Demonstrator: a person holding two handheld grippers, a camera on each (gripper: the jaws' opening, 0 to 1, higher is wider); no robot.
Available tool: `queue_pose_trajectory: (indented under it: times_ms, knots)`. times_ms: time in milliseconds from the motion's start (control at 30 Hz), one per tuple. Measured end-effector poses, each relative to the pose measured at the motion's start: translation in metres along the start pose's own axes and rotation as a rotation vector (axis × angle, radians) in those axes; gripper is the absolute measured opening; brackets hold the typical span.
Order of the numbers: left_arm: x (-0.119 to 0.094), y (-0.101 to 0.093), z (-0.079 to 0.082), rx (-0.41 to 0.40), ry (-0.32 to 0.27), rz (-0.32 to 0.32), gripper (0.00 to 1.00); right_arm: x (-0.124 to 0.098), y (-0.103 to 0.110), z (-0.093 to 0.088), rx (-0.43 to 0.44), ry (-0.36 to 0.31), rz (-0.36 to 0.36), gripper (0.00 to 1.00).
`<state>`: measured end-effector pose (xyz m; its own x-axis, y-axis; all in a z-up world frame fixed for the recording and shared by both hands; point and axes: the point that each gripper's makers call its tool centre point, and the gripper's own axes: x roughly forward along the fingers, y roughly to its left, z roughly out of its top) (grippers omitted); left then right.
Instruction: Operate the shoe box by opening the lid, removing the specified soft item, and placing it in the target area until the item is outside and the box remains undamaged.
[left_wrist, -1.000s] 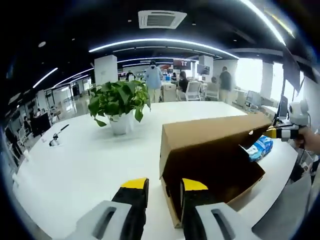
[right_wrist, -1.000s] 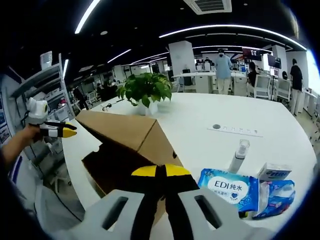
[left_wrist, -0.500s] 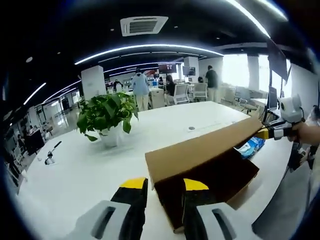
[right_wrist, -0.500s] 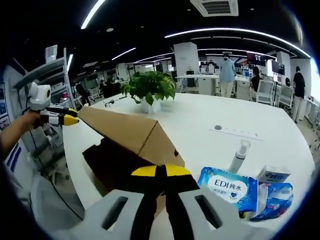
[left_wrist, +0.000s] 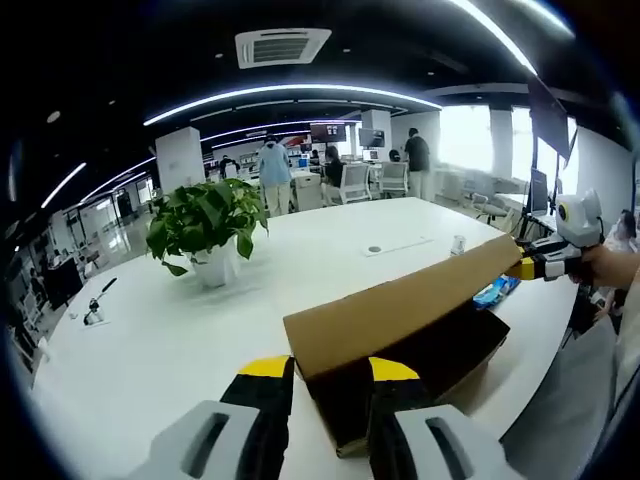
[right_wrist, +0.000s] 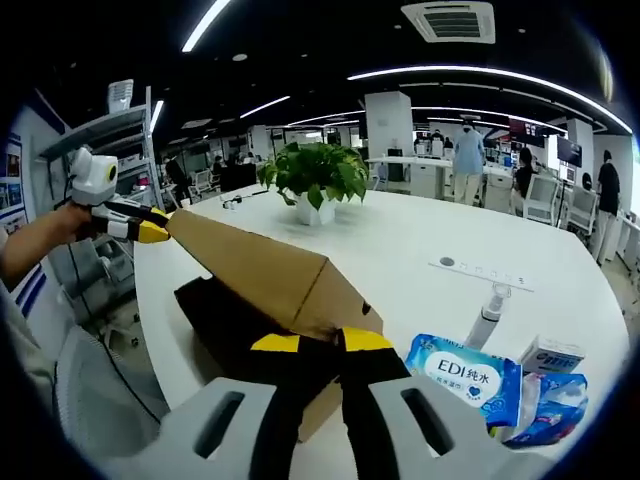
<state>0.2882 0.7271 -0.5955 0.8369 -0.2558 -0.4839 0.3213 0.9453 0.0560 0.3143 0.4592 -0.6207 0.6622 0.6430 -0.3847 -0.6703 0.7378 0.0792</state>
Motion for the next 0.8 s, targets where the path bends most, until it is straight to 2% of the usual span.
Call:
queue_pose_trajectory:
  times_ms: [167, 800]
  knots:
    - [0.002, 0.003, -0.016, -0.004, 0.016, -0.008, 0.30, -0.001, 0.005, -0.009, -0.046, 0.016, 0.018, 0.15]
    - [-0.003, -0.019, -0.040, -0.012, 0.073, -0.023, 0.32, 0.000, 0.021, -0.037, -0.102, 0.062, 0.092, 0.26]
